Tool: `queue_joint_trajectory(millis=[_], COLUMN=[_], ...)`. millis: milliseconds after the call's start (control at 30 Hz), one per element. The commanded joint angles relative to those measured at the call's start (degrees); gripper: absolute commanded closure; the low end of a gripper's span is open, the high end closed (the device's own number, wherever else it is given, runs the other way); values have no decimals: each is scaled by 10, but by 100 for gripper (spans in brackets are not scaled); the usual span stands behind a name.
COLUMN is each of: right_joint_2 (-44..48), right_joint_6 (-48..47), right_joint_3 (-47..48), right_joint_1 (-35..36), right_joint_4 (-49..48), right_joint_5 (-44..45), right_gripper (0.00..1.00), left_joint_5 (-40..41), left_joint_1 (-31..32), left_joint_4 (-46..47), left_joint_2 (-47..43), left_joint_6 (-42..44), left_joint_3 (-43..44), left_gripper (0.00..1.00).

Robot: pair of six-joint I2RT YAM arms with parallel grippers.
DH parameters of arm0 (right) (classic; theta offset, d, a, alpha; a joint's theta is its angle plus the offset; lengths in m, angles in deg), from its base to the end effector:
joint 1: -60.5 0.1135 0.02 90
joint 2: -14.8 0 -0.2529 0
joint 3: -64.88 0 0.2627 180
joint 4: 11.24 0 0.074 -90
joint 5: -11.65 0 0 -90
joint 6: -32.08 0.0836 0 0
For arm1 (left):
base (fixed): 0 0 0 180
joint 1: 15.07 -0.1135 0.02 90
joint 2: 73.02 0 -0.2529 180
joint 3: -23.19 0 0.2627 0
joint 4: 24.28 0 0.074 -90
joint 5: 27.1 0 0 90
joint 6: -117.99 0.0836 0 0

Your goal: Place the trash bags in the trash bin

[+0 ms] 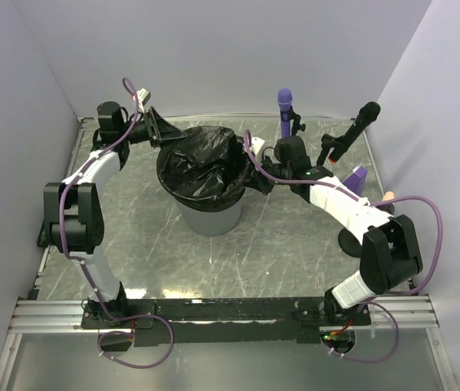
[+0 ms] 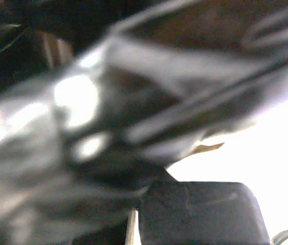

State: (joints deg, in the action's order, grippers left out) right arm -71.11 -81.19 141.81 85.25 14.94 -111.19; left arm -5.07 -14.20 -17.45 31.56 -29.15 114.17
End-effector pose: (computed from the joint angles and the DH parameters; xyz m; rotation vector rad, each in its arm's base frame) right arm 0.3255 0.2000 0.2417 -1.1567 1.8015 0.6378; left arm 0.4424 -0.0842 0.2841 0.0940 1.9361 -1.6968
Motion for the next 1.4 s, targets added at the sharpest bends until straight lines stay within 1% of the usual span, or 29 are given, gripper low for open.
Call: queue_joint_trajectory(millis=[0,67,200,233,333,467,500,567,600,633,733,767,833,900,967,1033,1067,1100,1200,1267,1333,1367], right_joint_2=[-7,-5,-3,-3,1,8,9,11,12,11,7,6,3,0,-4,-7,-8,-8,-12,-12,-13,-14], right_joint_6=[1,2,2,2,2,1,-2,-4,-4,-4,-1,1,1,-1,-2,-1,0,3,5,0,-3,-9], right_joint_3=[32,32,32,32,32,32,31,28,27,26,28,31,33,35,39,40,40,40,38,27,19,15], right_joint_1=[0,1,3,3,4,3,3,3,3,3,3,3,3,2,3,3,3,3,4,3,3,4], right_joint_4=[-24,-26,-23,-21,-20,-15,-14,-14,-14,-15,-18,-18,-19,-17,-15,-16,-17,-20,-25,-29,-31,-30], right_joint_5=[-14,-13,-10,-9,-7,-4,-4,-4,-4,-4,-3,-3,-4,-4,-5,-6,-8,-9,-16,-19,-15,-10], right_gripper=[100,100,100,100,100,100,100,100,100,100,100,100,100,100,100,100,100,100,100,100,100,100], left_joint_5=[10,12,9,10,9,9,7,7,8,10,26,27,32,36,38,39,38,37,41,43,42,43], left_joint_1=[1,-4,-7,-7,-7,-7,-7,-7,-7,-22,-29,-32,-37,-42,-46,-48,-50,-52,-52,-49,-45,-42], left_joint_4=[32,77,215,231,278,385,388,367,354,335,254,244,249,245,251,253,265,307,356,435,494,494], left_joint_2=[8,6,0,-2,-7,-15,-17,-17,-17,-18,-23,-24,-24,-22,-19,-15,-10,-3,17,39,63,71], left_joint_6=[-38,-73,-173,-183,-211,-271,-274,-264,-257,-250,-203,-197,-203,-206,-213,-221,-233,-257,-300,-361,-400,-403], left_joint_3=[-3,-17,-46,-48,-58,-73,-73,-70,-70,-71,-71,-74,-83,-90,-96,-104,-111,-120,-143,-154,-147,-139], left_gripper=[66,65,61,60,59,55,55,59,64,67,76,79,87,89,96,99,99,99,99,99,99,98])
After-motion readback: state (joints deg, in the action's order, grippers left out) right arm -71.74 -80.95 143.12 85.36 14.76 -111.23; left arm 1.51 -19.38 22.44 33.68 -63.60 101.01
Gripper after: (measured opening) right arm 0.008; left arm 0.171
